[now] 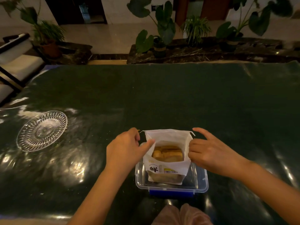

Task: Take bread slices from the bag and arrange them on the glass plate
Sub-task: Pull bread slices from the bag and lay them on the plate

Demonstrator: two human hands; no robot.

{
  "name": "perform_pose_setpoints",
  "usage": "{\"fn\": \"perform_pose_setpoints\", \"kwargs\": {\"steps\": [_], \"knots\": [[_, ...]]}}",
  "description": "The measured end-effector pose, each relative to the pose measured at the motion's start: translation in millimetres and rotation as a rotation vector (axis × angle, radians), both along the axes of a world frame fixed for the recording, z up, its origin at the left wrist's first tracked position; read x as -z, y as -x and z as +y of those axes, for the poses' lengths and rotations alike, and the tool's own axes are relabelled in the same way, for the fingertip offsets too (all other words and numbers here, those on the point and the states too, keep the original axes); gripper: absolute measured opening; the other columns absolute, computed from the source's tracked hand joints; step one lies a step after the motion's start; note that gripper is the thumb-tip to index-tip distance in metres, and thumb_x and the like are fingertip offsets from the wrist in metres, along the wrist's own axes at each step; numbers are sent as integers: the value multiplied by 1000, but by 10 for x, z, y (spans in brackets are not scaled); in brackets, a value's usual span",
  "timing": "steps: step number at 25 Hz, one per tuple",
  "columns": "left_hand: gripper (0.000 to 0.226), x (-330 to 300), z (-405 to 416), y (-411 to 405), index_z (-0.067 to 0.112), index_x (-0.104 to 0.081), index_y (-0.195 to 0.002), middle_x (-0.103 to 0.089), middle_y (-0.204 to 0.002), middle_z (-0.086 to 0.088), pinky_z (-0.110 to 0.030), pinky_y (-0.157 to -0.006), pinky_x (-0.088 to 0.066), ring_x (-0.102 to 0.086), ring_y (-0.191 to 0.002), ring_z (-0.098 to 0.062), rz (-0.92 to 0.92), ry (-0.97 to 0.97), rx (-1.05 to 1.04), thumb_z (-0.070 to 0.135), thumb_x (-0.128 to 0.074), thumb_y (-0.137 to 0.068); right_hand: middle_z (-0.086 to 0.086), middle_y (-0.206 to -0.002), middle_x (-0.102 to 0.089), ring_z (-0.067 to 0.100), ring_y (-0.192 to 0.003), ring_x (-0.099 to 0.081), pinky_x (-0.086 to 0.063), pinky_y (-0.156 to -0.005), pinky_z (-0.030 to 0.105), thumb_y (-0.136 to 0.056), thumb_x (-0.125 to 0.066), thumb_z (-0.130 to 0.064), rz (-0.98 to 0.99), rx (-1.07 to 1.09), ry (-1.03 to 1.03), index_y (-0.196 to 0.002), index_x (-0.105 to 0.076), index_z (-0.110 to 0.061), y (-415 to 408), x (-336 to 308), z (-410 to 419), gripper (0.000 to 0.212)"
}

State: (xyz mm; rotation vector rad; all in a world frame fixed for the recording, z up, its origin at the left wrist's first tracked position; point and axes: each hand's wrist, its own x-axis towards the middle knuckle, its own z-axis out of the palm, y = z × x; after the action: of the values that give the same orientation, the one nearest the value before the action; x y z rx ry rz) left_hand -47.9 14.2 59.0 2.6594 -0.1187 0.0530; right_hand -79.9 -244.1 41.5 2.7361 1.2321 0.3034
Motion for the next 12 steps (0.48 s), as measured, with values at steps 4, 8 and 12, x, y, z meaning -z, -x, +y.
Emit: {"fn": "perform_pose_setpoints", "kwargs": {"steps": [4,8,12], "knots": [[26,82,-53,-67,29,-54,-60,-60,-58,8,-20,-45,-36,-56,-55,-4,212,2,-4,47,-69,-73,-7,-68,-65,11,-68,-63,-26,-108,52,-73,-67,-19,20,9,-16,-68,-62,-25,3,-35,-41,9],[19,133,3,-22,27,-60,-62,-64,-58,4,-24,-53,-50,-61,-55,-6,260,42,20,31,-68,-78,-9,-68,-64,10,-67,-61,-27,-110,42,-82,-50,-32,100,47,-41,-71,-64,-25,15,-90,-79,19],[21,143,57,103,27,-60,-59,-65,-58,4,-19,-52,-46,-62,-55,-4,281,83,48,25,-65,-79,-7,-64,-66,12,-60,-61,-54,-81,31,-84,-47,-31,277,95,-95,-79,-64,-24,27,-243,8,20]]}}
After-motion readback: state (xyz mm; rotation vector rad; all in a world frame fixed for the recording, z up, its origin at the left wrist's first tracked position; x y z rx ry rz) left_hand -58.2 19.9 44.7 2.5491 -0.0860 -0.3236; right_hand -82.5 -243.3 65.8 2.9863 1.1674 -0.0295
